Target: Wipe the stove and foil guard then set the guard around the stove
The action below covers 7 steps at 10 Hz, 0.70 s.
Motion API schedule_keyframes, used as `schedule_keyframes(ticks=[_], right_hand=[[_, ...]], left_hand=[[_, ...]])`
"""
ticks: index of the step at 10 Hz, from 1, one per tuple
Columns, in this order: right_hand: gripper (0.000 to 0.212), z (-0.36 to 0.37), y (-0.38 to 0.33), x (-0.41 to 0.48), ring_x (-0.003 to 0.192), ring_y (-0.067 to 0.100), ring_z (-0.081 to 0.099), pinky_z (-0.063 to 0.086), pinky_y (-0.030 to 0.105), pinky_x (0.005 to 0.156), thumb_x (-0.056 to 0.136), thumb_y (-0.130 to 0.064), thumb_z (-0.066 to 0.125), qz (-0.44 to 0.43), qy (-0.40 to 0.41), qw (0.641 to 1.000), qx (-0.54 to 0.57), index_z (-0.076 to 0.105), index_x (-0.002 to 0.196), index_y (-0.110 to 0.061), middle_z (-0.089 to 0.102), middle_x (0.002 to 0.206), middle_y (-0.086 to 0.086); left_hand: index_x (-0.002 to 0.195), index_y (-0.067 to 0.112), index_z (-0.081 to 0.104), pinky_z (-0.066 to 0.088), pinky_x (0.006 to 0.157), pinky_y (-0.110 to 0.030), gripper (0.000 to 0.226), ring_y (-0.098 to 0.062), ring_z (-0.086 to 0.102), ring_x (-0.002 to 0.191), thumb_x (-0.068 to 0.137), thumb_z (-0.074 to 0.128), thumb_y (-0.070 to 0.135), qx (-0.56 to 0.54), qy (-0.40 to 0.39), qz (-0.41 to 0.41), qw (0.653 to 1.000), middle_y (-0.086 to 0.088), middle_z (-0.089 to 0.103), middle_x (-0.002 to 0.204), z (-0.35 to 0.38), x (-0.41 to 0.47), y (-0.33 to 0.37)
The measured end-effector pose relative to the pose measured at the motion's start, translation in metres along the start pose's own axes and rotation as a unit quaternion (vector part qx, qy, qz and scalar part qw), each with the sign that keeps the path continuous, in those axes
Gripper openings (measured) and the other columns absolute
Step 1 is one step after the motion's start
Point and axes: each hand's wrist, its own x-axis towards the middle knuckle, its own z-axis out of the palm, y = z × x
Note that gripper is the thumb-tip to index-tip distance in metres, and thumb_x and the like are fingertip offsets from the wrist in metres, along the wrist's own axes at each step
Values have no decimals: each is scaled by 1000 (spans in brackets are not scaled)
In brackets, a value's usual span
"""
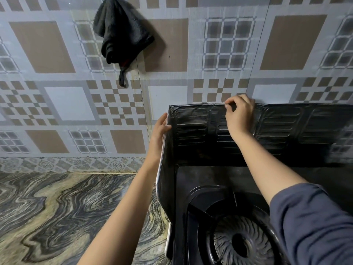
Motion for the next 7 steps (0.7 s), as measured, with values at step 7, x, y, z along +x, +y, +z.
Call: schedule_keyframes(ticks=[7], right_hand=[[42, -49, -18, -8, 122, 28, 45, 41, 44, 101, 90, -14, 53, -16, -134, 986, -98, 48, 132, -17, 53, 130, 7]], left_hand=[[143, 22, 31, 26, 105, -25, 48, -15, 31, 138, 97, 42, 30, 118, -26, 21, 992, 3, 32, 151, -1, -20, 28]])
